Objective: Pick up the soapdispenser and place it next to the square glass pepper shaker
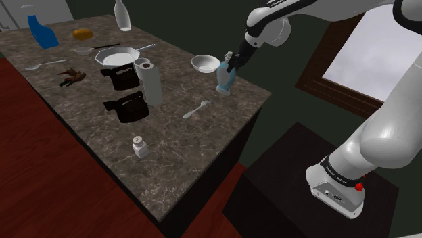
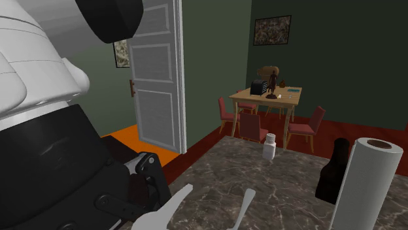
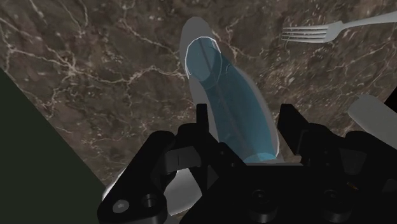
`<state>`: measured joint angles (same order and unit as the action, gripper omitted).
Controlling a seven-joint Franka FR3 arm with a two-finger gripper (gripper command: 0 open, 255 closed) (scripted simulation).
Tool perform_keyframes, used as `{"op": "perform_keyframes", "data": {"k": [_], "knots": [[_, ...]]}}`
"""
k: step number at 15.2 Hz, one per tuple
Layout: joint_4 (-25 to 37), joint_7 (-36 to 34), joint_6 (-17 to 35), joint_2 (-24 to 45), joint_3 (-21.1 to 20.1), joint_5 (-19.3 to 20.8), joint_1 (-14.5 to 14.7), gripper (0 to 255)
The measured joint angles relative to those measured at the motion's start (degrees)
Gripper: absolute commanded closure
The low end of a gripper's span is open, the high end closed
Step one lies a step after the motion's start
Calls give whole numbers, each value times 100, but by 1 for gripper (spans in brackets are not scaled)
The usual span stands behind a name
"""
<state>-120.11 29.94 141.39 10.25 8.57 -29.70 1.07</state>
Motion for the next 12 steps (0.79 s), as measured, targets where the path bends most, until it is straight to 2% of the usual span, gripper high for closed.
{"op": "perform_keyframes", "data": {"k": [4,12], "knots": [[7,-21,-27,-18,4,20,3,255],[178,-333,-464,-330,72,320,22,255]]}}
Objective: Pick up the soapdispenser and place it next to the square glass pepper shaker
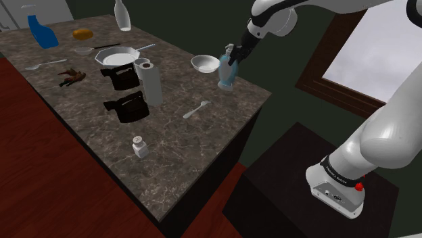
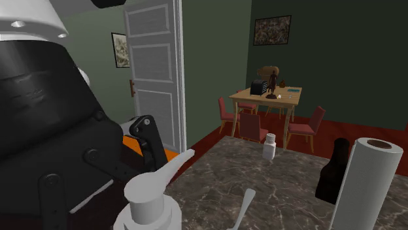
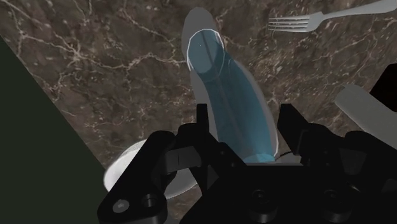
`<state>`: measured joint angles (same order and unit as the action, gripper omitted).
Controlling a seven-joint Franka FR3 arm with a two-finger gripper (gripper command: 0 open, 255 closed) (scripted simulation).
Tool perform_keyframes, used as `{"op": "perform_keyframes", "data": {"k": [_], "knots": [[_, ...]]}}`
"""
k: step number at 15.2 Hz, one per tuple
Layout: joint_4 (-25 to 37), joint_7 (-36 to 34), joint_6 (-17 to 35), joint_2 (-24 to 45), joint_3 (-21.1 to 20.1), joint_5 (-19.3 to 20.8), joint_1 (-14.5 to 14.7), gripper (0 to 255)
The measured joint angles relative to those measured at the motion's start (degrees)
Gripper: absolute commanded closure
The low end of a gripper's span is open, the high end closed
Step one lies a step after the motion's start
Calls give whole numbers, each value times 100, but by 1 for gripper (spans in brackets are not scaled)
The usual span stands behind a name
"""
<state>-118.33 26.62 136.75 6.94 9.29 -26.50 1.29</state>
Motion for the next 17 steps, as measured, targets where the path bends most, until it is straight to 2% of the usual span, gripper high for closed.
{"op": "perform_keyframes", "data": {"k": [17], "knots": [[721,-604,-1110,-483,72,507,-4,255]]}}
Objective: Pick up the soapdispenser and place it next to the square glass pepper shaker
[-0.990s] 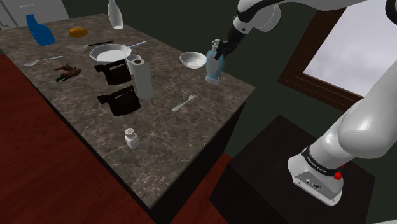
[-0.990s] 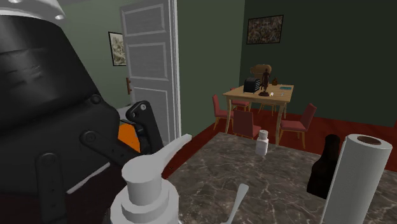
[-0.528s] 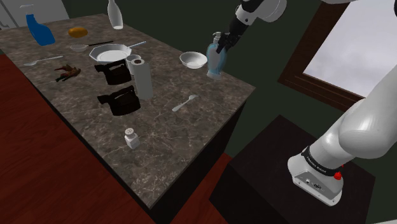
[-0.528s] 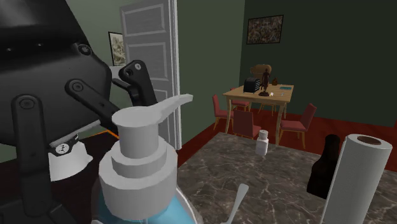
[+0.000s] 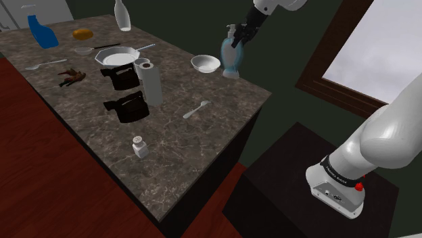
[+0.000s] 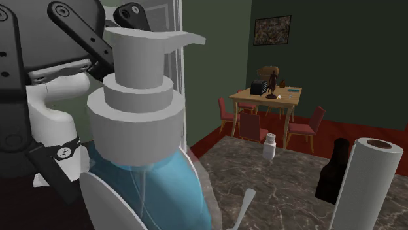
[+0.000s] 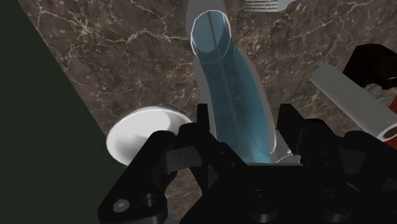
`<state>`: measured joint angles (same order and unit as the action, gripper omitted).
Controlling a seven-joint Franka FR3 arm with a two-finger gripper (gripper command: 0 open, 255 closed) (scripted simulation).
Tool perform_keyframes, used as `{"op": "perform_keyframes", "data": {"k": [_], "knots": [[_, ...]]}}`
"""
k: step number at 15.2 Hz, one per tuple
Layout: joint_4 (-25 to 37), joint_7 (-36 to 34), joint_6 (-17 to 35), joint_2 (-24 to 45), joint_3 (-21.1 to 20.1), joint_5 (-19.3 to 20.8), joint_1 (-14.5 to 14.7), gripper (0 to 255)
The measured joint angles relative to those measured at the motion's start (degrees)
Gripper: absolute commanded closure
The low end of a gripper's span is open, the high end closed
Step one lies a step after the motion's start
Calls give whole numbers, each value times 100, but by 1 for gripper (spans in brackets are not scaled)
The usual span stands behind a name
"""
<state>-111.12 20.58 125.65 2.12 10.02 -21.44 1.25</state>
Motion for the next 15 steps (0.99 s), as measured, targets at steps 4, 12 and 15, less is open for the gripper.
{"op": "perform_keyframes", "data": {"k": [4,12,15], "knots": [[249,-115,-274,-41,8,76,-5,255],[758,-325,-843,-132,25,205,-19,255],[958,-383,-1051,-145,35,238,-29,255]]}}
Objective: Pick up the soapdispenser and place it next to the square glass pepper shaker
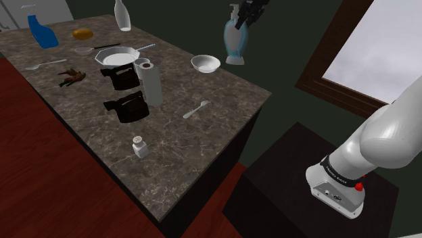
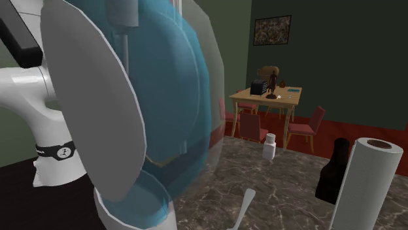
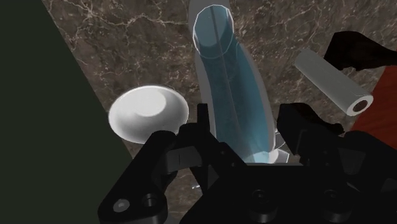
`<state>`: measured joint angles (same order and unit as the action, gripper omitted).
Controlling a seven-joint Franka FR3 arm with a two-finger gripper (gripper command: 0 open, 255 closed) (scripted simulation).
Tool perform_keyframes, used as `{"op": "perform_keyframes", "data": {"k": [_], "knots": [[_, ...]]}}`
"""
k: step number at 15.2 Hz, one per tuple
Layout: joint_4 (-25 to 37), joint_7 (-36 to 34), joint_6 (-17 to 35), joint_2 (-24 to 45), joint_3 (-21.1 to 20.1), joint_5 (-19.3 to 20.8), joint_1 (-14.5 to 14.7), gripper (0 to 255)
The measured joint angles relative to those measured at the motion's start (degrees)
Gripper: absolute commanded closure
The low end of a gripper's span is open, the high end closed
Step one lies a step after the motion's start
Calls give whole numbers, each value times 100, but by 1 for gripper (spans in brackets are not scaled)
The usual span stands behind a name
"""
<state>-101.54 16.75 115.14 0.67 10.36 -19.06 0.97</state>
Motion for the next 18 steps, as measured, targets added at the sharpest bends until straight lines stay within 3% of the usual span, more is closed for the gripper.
{"op": "perform_keyframes", "data": {"k": [18], "knots": [[1659,-385,-1382,235,43,85,-50,255]]}}
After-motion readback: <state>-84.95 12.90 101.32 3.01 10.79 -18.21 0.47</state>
